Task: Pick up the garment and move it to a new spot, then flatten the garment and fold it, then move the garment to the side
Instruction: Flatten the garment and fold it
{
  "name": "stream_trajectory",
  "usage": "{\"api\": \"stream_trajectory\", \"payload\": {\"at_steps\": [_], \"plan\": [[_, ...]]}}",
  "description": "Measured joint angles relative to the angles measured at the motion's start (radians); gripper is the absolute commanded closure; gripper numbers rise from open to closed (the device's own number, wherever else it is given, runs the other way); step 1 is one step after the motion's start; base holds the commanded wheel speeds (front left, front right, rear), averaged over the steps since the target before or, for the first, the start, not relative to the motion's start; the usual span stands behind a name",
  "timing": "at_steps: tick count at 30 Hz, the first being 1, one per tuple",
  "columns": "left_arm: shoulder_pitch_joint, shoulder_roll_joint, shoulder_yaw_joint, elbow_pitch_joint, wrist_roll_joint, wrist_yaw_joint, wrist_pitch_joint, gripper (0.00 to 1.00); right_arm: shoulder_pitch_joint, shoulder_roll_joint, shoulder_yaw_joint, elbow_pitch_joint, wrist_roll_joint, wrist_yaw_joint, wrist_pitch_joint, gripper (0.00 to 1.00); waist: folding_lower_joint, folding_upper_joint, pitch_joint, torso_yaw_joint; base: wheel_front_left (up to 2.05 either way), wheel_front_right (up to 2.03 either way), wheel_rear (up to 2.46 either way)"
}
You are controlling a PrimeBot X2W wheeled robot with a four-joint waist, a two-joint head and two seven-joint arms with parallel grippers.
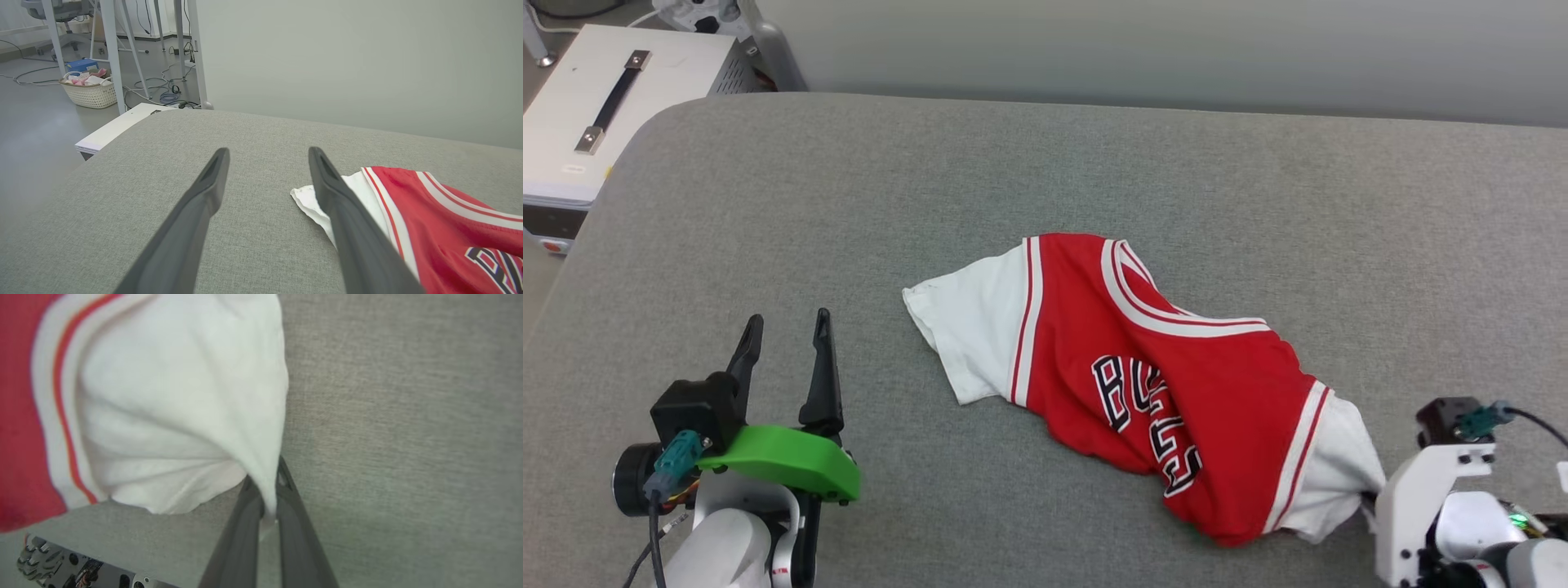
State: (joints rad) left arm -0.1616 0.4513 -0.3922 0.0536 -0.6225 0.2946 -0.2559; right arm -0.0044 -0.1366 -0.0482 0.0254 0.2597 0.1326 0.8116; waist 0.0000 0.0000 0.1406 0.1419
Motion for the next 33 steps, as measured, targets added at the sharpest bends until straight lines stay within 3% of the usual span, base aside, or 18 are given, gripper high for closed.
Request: {"api": "stream_trajectory", "payload": {"at_steps": [4, 10, 15, 23, 24, 25, 26, 33], "plan": [[0.0, -0.006, 0.005, -0.002, 0.01, 0.0, 0.0, 0.0, -0.077, -0.077, -0.078, -0.026, -0.049, -0.001, 0.022, 1.0, 0.0, 0.0, -0.01, -0.015, 0.0, 0.0, 0.0], [-0.003, -0.012, 0.007, -0.003, 0.017, -0.001, 0.0, 0.0, -0.216, -0.138, -0.14, 0.001, -0.065, -0.001, -0.01, 1.0, 0.0, 0.0, 0.015, -0.014, 0.0, 0.0, 0.0], [-0.015, -0.017, 0.007, 0.002, 0.017, -0.01, 0.0, 0.0, -0.269, -0.142, -0.188, 0.125, -0.068, -0.001, -0.064, 1.0, 0.0, 0.0, 0.052, -0.007, 0.0, 0.0, 0.0], [-0.024, -0.021, 0.018, 0.019, 0.016, -0.026, 0.0, 0.0, -0.263, -0.086, -0.215, 0.265, -0.081, -0.001, -0.156, 1.0, 0.0, 0.0, 0.083, 0.0, 0.0, 0.0, 0.0], [-0.024, -0.021, 0.018, 0.023, 0.016, -0.027, 0.0, 0.0, -0.263, -0.086, -0.216, 0.275, -0.081, -0.001, -0.168, 0.64, 0.0, 0.0, 0.083, -0.001, 0.0, 0.0, 0.0], [-0.024, -0.022, 0.017, 0.026, 0.016, -0.028, 0.0, 0.0, -0.263, -0.083, -0.219, 0.281, -0.081, -0.001, -0.177, 0.11, 0.0, 0.0, 0.082, -0.002, 0.0, 0.0, 0.0], [-0.024, -0.022, 0.016, 0.03, 0.016, -0.028, 0.0, 0.0, -0.263, -0.081, -0.222, 0.287, -0.083, -0.001, -0.192, 0.0, 0.0001, 0.0, 0.078, -0.003, 0.0, 0.0, 0.0], [-0.02, -0.019, 0.008, 0.045, 0.016, -0.03, 0.011, 0.0, -0.189, -0.048, -0.256, 0.283, -0.1, -0.001, -0.3, 0.0, 0.0, 0.0, 0.025, -0.01, 0.0, 0.0, 0.0]]}}
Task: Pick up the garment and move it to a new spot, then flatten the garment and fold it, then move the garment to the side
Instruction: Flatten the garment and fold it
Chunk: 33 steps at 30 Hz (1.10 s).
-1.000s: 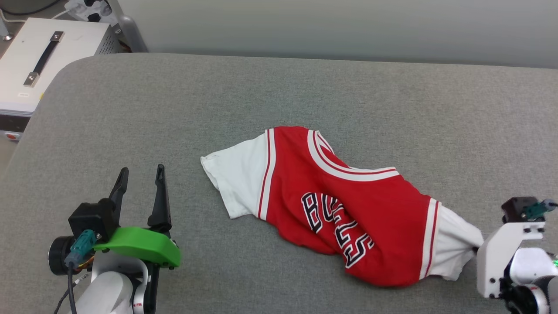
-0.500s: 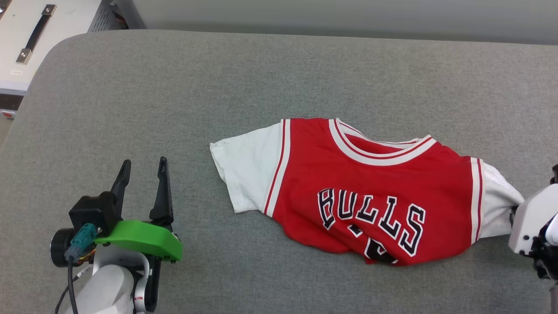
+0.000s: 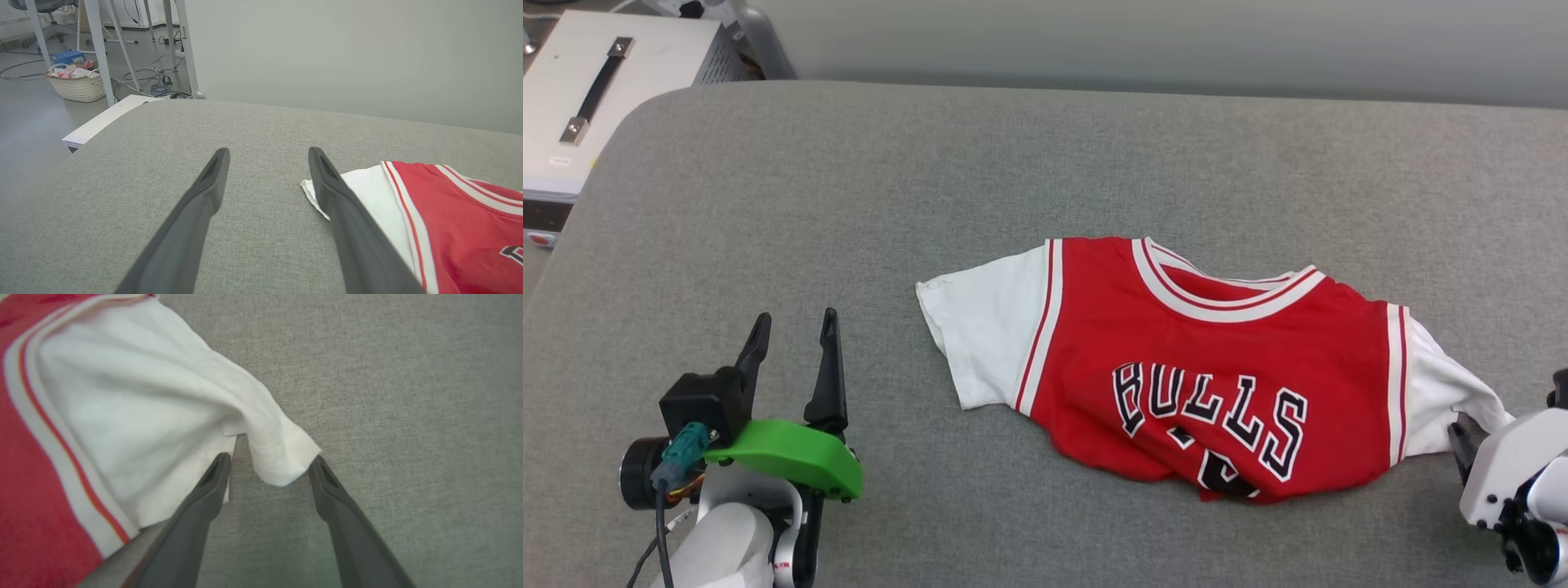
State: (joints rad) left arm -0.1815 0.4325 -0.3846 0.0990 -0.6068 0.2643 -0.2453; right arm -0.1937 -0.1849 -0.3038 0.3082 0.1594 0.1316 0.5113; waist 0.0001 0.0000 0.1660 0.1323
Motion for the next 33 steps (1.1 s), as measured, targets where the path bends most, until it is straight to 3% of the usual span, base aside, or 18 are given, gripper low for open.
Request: {"api": "stream_trajectory", "payload": {"at_steps": [11, 26, 33], "plan": [[0.06, 0.013, -0.008, -0.015, -0.007, 0.013, 0.033, 0.0, 0.154, 0.113, 0.005, -0.203, -0.025, 0.0, -0.204, 0.0, -0.0001, 0.0, -0.101, -0.017, 0.0, 0.0, 0.0], [0.067, 0.034, -0.003, -0.014, -0.021, 0.013, 0.044, 0.0, 0.182, 0.134, 0.176, -0.417, 0.001, 0.0, -0.384, 0.0, 0.0, 0.0, -0.119, -0.05, 0.0, 0.0, 0.0], [-0.004, 0.053, -0.016, 0.009, -0.071, -0.055, 0.13, 0.0, 0.208, 0.135, 0.212, -0.48, -0.015, 0.0, -0.419, 0.0, 0.0, 0.0, -0.104, -0.074, 0.0, 0.0, 0.0]]}}
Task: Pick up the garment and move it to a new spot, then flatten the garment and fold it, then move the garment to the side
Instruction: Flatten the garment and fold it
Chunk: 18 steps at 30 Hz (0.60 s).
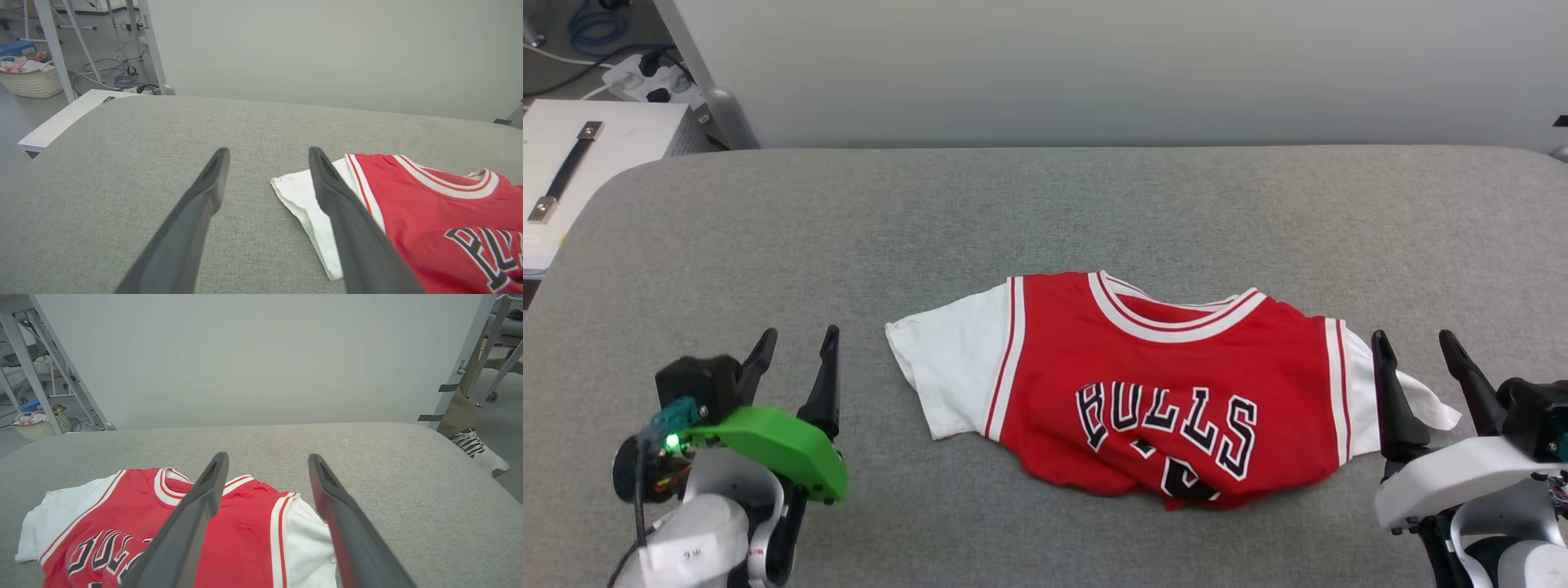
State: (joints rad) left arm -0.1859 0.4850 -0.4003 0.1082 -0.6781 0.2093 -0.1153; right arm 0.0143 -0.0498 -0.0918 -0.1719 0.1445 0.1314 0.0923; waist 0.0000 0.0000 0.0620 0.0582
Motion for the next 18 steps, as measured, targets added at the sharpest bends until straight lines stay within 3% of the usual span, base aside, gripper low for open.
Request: {"api": "stream_trajectory", "payload": {"at_steps": [10, 18], "plan": [[-0.246, 0.03, -0.084, 0.195, -0.119, -0.182, 0.354, 0.0, -0.004, 0.0, 0.036, -0.019, 0.011, 0.0, -0.027, 0.0, 0.0, 0.0, 0.06, -0.068, 0.0, 0.0, 0.0], [-0.413, 0.027, -0.126, 0.448, -0.184, -0.242, 0.614, 0.0, -0.039, 0.0, 0.049, -0.017, 0.022, 0.0, -0.045, 0.0, 0.0, 0.0, 0.134, -0.117, 0.0, 0.0, 0.0]]}}
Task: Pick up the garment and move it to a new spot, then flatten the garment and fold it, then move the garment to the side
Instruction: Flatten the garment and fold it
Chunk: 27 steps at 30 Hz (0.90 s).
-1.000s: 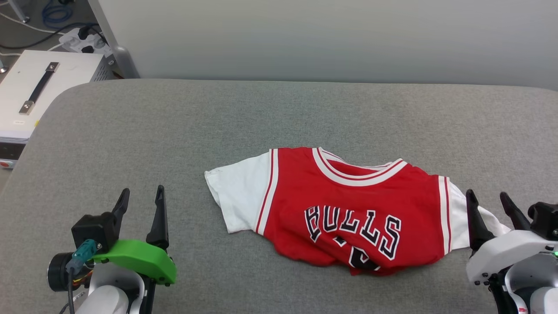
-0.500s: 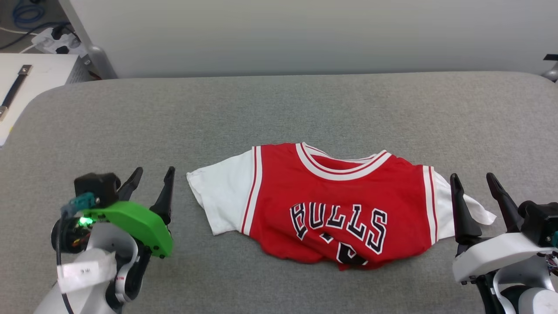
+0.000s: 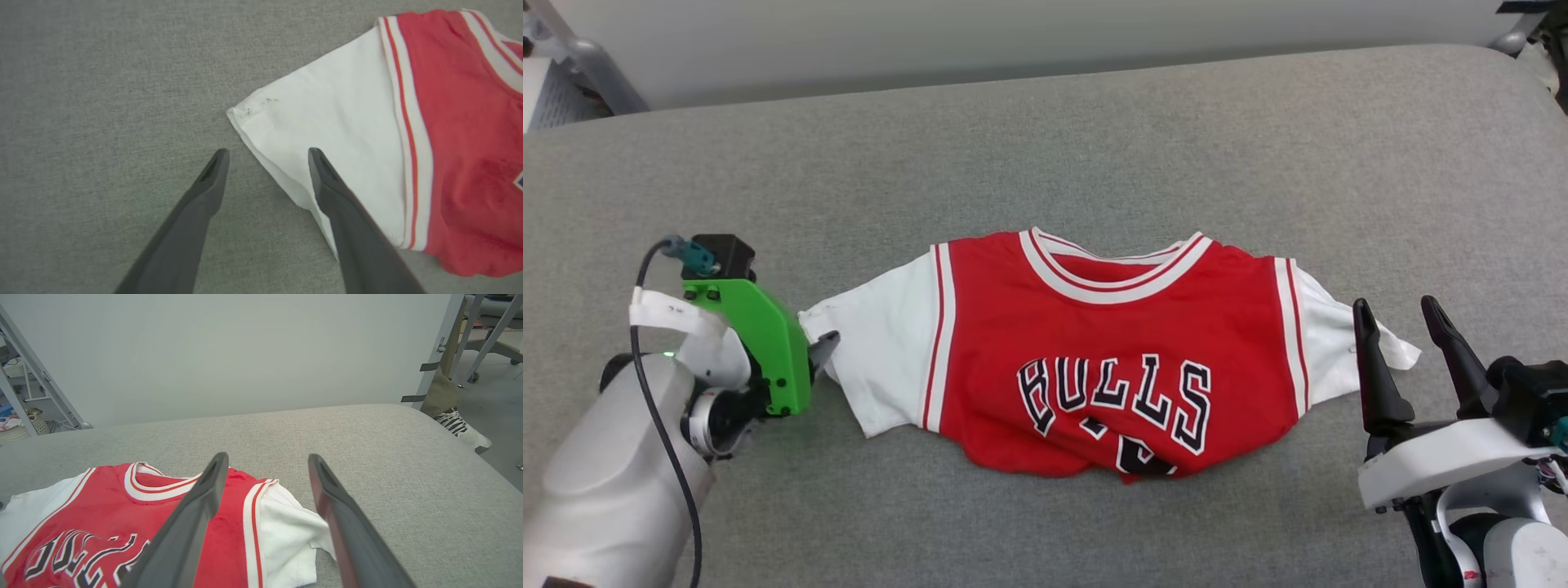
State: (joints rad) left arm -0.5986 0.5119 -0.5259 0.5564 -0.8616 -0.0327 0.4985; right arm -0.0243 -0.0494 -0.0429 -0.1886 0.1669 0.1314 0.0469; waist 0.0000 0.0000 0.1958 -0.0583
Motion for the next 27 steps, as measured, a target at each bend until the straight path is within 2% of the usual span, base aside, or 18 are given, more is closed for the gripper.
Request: {"api": "stream_trajectory", "payload": {"at_steps": [7, 14, 17, 18, 19, 20, 27], "plan": [[-0.113, -0.001, -0.024, 0.164, -0.014, -0.038, 0.118, 0.0, -0.019, 0.0, 0.001, -0.001, 0.006, 0.0, -0.006, 0.0, 0.0, 0.0, 0.07, -0.033, 0.0, 0.0, 0.0], [-0.22, -0.031, -0.051, 0.288, -0.039, -0.062, 0.249, 0.0, -0.02, 0.0, -0.01, 0.001, 0.013, 0.0, -0.009, 0.0, 0.0, 0.0001, 0.118, -0.046, 0.0, 0.0, 0.0], [-0.244, -0.043, -0.06, 0.318, -0.048, -0.069, 0.273, 0.01, -0.021, 0.0, -0.022, 0.002, 0.013, 0.0, -0.009, 0.0, 0.0, 0.0001, 0.122, -0.043, 0.0, 0.0, 0.0], [-0.249, -0.047, -0.068, 0.326, -0.047, -0.07, 0.274, 0.52, -0.021, 0.0, -0.025, 0.003, 0.013, 0.0, -0.009, 0.0, 0.0, 0.0001, 0.123, -0.041, 0.0, 0.0, 0.0], [-0.253, -0.051, -0.071, 0.332, -0.047, -0.07, 0.273, 0.84, -0.021, 0.0, -0.027, 0.004, 0.013, 0.0, -0.008, 0.0, 0.0, 0.0001, 0.123, -0.039, 0.0, 0.0, 0.0], [-0.255, -0.056, -0.074, 0.338, -0.047, -0.07, 0.27, 1.0, -0.022, 0.0, -0.03, 0.006, 0.013, 0.0, -0.007, 0.0, -0.0001, 0.0001, 0.122, -0.038, 0.0, 0.0, 0.0], [-0.255, -0.095, -0.106, 0.377, -0.042, -0.083, 0.208, 1.0, -0.037, 0.0, -0.072, 0.06, 0.016, 0.0, 0.012, 0.0, 0.0, 0.0, 0.095, -0.029, 0.0, 0.0, 0.0]]}}
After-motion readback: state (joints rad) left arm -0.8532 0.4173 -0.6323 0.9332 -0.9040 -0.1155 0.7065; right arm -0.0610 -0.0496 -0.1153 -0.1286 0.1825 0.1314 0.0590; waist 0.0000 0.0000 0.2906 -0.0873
